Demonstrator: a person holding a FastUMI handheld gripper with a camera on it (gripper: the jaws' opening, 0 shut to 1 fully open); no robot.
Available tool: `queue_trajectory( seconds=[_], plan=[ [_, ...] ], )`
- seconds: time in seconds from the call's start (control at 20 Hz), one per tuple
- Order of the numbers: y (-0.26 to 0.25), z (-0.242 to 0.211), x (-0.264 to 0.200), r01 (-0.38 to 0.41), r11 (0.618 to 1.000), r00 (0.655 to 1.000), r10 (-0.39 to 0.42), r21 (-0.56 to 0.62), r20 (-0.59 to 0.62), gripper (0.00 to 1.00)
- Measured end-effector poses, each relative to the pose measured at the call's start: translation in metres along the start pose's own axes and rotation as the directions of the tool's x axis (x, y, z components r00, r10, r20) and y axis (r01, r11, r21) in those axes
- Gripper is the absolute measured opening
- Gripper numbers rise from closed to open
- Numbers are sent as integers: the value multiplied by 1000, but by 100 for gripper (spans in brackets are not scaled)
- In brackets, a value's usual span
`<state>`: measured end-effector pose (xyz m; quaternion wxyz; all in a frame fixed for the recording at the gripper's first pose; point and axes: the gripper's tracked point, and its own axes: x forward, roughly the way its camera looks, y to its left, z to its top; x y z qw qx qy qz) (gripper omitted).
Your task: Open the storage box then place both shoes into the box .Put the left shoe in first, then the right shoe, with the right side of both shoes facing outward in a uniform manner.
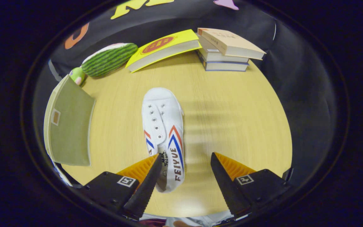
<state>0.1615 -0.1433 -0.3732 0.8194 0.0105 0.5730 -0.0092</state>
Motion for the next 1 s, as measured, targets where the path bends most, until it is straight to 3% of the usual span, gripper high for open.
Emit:
queue_trajectory(
  seconds=[0.15,0.3,0.6,0.7,0.8,0.9,1.0],
  plan=[
    [-8,-6,29,7,1000,999,-8,-18,-44,99],
    [-3,-5,34,-108,993,988,112,43,-102,96],
    [-2,-5,36,-125,992,987,126,24,-97,98],
    [17,-5,34,-223,973,969,227,54,-95,92],
    [16,-3,35,-246,962,966,253,116,-47,43],
    [16,-4,35,-274,952,959,281,134,-33,39],
    [24,-4,29,-331,915,938,346,230,-25,25]
  ],
)
